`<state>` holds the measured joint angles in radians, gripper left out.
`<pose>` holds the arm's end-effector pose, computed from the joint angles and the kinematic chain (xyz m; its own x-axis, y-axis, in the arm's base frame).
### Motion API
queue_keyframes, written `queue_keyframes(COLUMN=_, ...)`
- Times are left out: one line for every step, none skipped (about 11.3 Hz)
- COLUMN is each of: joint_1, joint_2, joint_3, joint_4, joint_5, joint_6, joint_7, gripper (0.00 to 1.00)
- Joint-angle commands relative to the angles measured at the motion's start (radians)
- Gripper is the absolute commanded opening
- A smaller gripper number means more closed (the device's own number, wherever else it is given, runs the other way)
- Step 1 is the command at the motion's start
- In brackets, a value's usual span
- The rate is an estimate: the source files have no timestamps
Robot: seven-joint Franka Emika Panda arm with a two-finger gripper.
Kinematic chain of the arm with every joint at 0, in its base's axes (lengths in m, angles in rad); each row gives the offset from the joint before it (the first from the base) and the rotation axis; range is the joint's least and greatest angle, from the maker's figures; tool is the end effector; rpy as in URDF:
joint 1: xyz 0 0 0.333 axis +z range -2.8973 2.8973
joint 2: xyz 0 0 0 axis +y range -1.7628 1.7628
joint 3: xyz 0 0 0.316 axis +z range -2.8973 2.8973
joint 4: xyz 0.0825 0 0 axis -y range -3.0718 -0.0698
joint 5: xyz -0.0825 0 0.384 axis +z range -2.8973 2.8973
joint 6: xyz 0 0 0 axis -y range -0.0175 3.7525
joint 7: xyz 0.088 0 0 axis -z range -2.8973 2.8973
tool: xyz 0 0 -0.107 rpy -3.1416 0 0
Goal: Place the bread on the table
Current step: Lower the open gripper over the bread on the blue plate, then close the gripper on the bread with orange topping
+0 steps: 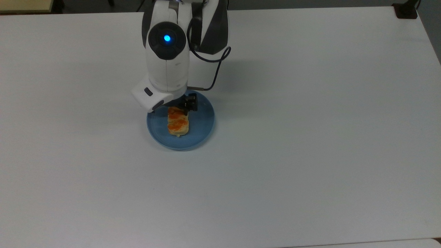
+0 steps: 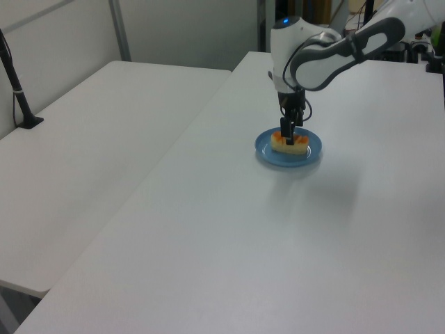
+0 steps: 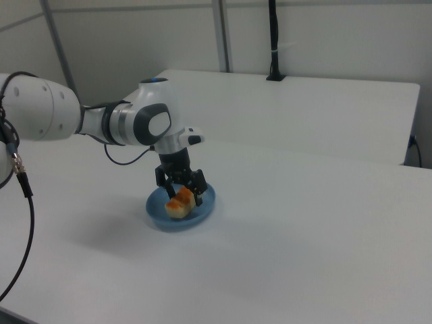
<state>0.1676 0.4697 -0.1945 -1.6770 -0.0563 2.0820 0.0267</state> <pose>0.6645 -0.0072 0.3304 0.9984 -0.0103 -0.0563 -0.0026 -0.9907 0.1361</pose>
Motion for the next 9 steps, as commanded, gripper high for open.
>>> queue_keyframes(joint_1=0.021, joint_2=0.020, joint_3=-0.005, joint_4=-0.017, joint_5=0.012, joint_6=0.069, joint_7=0.065, gripper=1.00)
queue_keyframes(joint_1=0.023, joint_2=0.020, joint_3=-0.003, joint_4=-0.017, joint_5=0.012, joint_6=0.067, joint_7=0.067, gripper=0.90)
queue_keyframes(joint_1=0.024, joint_2=0.015, joint_3=-0.005, joint_4=-0.017, joint_5=0.012, joint_6=0.060, joint_7=0.067, gripper=0.79)
queue_keyframes(joint_1=0.023, joint_2=0.007, joint_3=-0.005, joint_4=-0.015, joint_5=0.012, joint_6=0.052, joint_7=0.067, gripper=0.66)
queue_keyframes(joint_1=0.021, joint_2=-0.006, joint_3=-0.005, joint_4=-0.015, joint_5=0.012, joint_6=0.043, joint_7=0.061, gripper=0.48)
queue_keyframes(joint_1=0.020, joint_2=-0.022, joint_3=-0.005, joint_4=-0.012, joint_5=0.012, joint_6=0.023, joint_7=0.056, gripper=0.35)
queue_keyframes(joint_1=0.021, joint_2=-0.042, joint_3=-0.005, joint_4=-0.006, joint_5=0.019, joint_6=-0.002, joint_7=0.056, gripper=0.33)
queue_keyframes(joint_1=0.021, joint_2=-0.075, joint_3=-0.005, joint_4=-0.003, joint_5=0.027, joint_6=-0.034, joint_7=0.055, gripper=0.33)
queue_keyframes(joint_1=0.021, joint_2=-0.115, joint_3=-0.003, joint_4=0.019, joint_5=0.033, joint_6=-0.087, joint_7=0.050, gripper=0.33)
